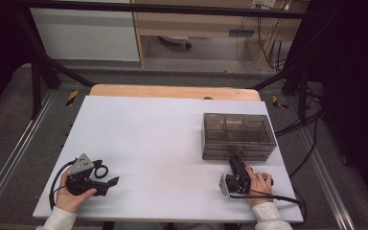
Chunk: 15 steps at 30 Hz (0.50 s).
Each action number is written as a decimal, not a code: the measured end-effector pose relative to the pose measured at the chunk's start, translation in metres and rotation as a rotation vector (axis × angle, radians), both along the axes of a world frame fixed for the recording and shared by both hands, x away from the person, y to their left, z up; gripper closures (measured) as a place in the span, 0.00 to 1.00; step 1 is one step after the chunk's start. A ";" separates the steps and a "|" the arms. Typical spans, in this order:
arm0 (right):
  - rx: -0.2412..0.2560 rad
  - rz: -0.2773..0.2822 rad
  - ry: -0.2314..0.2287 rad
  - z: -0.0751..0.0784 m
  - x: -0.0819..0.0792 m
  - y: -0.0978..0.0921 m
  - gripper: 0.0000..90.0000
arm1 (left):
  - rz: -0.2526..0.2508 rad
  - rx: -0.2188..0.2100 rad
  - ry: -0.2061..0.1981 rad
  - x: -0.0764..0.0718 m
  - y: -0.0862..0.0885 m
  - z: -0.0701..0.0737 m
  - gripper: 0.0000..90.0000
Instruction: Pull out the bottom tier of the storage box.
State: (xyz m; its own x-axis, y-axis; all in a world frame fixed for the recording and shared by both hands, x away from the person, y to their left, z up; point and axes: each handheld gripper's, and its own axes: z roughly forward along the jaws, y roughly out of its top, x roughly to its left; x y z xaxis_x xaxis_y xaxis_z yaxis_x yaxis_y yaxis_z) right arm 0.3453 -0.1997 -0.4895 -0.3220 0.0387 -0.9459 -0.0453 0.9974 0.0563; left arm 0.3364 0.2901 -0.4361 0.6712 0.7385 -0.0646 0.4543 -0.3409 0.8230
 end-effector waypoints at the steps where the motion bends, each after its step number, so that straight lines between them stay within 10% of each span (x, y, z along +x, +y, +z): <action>1: 0.000 0.000 0.001 0.000 0.000 0.000 0.76 | 0.000 0.000 0.000 0.000 0.000 0.000 0.05; 15: -0.003 -0.001 0.008 0.001 -0.003 0.000 0.76 | 0.000 -0.002 -0.001 0.000 0.000 0.000 0.05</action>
